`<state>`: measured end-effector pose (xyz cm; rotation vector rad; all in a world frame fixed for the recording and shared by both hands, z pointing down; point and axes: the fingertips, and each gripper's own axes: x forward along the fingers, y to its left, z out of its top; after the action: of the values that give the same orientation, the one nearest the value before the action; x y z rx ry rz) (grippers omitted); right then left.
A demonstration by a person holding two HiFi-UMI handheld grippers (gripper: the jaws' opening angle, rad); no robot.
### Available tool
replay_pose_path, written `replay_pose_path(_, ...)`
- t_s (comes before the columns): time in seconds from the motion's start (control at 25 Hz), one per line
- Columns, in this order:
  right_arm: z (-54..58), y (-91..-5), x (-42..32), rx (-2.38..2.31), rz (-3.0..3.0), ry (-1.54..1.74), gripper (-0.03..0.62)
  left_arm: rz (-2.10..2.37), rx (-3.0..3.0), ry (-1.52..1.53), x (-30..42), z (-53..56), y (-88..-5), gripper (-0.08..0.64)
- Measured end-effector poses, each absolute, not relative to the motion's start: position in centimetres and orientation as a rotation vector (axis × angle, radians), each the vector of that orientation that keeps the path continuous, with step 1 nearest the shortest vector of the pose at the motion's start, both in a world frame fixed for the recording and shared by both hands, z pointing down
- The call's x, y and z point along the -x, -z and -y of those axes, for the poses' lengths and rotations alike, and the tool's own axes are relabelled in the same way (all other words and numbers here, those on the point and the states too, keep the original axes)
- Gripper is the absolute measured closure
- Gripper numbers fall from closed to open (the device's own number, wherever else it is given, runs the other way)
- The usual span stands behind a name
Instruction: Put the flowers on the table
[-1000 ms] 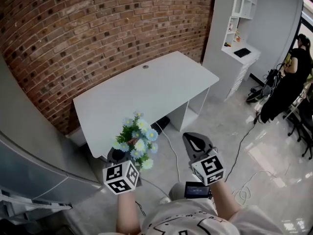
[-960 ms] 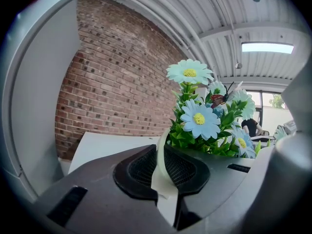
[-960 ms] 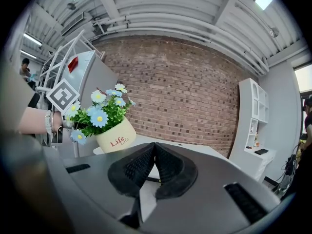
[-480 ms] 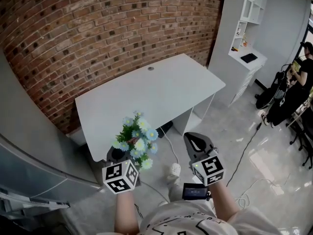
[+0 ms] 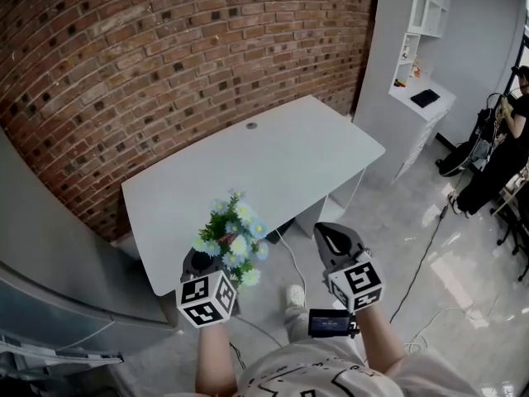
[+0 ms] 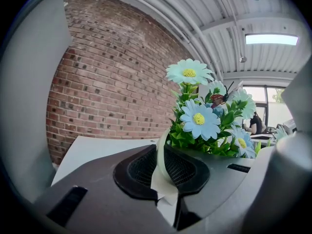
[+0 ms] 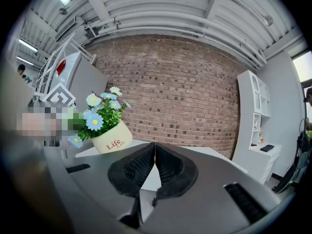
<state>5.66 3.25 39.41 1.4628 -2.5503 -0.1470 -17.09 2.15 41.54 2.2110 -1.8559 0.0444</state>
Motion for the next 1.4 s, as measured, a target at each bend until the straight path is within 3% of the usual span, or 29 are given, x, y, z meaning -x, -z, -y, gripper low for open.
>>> replay_pose_path(1.0, 21.1, -39.7, -8.3, -1.298, 2.651, 0.076, 0.575, 1.989, -2.050, -0.067, 15.3, 19.2, -41.8, 0.505)
replay_pose_path(1.4, 25.5, -41.2, -8.4, -1.221, 2.671, 0.033, 0.575, 2.013, -1.969, -0.079, 14.8, 22.6, -43.5, 0.505)
